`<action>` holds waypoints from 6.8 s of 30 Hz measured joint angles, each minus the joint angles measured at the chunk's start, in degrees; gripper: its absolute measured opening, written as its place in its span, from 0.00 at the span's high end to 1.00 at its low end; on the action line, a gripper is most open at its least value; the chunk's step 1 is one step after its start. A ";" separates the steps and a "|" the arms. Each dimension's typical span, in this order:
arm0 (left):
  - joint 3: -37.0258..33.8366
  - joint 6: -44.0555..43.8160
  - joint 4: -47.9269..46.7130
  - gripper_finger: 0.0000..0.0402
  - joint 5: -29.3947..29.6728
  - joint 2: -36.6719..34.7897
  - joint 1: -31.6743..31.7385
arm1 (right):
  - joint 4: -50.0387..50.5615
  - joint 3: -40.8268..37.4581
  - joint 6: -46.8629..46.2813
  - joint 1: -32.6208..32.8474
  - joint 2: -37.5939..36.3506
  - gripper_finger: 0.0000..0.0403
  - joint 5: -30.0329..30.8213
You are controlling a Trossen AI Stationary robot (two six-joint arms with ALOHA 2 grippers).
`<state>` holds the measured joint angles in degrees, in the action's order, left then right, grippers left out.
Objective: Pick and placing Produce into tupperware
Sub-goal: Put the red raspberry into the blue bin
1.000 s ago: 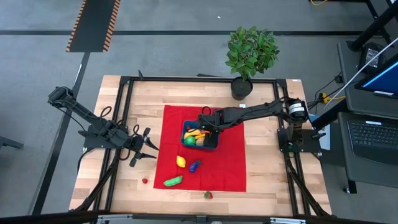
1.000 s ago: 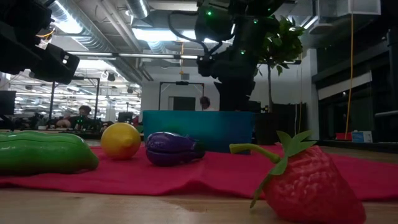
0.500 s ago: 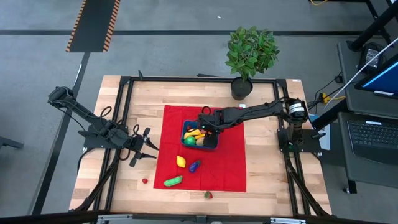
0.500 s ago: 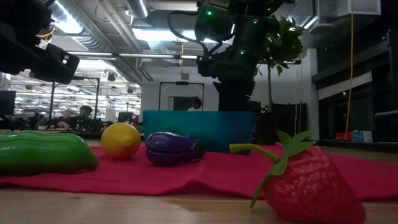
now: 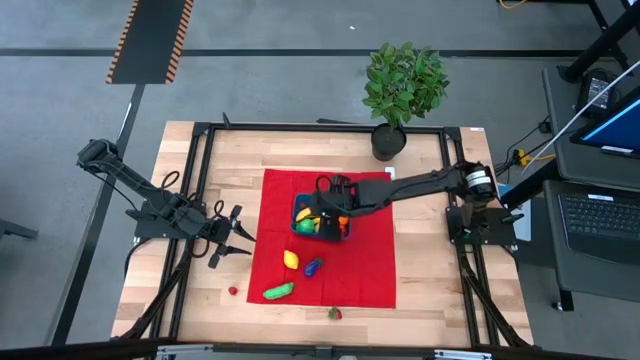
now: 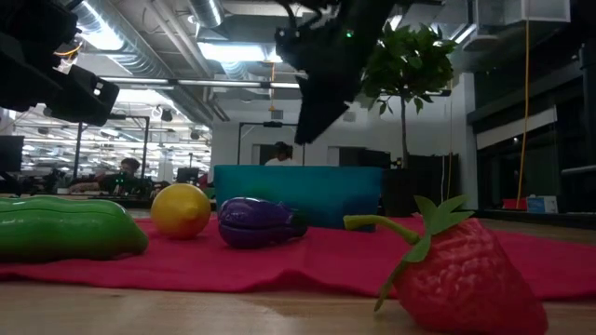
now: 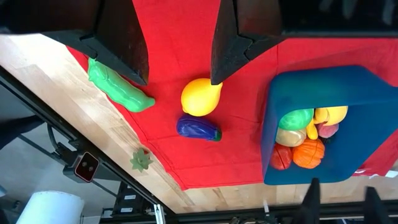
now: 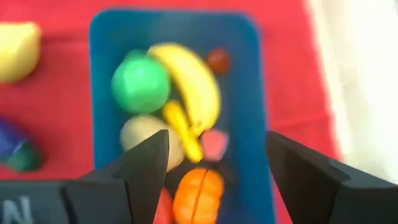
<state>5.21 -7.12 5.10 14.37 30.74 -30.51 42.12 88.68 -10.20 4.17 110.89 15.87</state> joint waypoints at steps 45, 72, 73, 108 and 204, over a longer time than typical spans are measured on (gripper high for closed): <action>0.00 -7.47 4.69 0.41 -3.29 -0.07 -0.04 | -79.19 -45.03 5.95 7.05 -13.35 0.34 -8.49; 23.79 -28.08 -29.06 0.38 -3.13 30.19 -12.97 | -78.97 -44.98 6.21 7.05 -13.35 0.34 -8.50; 25.51 -29.27 -30.46 0.38 -2.70 32.21 -13.94 | -78.93 -44.98 6.21 7.05 -13.35 0.34 -8.50; 49.62 -53.68 -52.53 0.38 1.46 58.14 -30.68 | -79.24 -44.97 1.29 10.33 -13.33 0.34 -8.51; 32.83 -58.30 -30.97 0.80 15.82 54.70 -27.12 | -79.58 -44.96 3.47 10.31 -13.31 0.34 -8.47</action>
<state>38.04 -65.42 -25.87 30.19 85.44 -57.63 -37.46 43.72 -6.73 14.48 97.58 7.40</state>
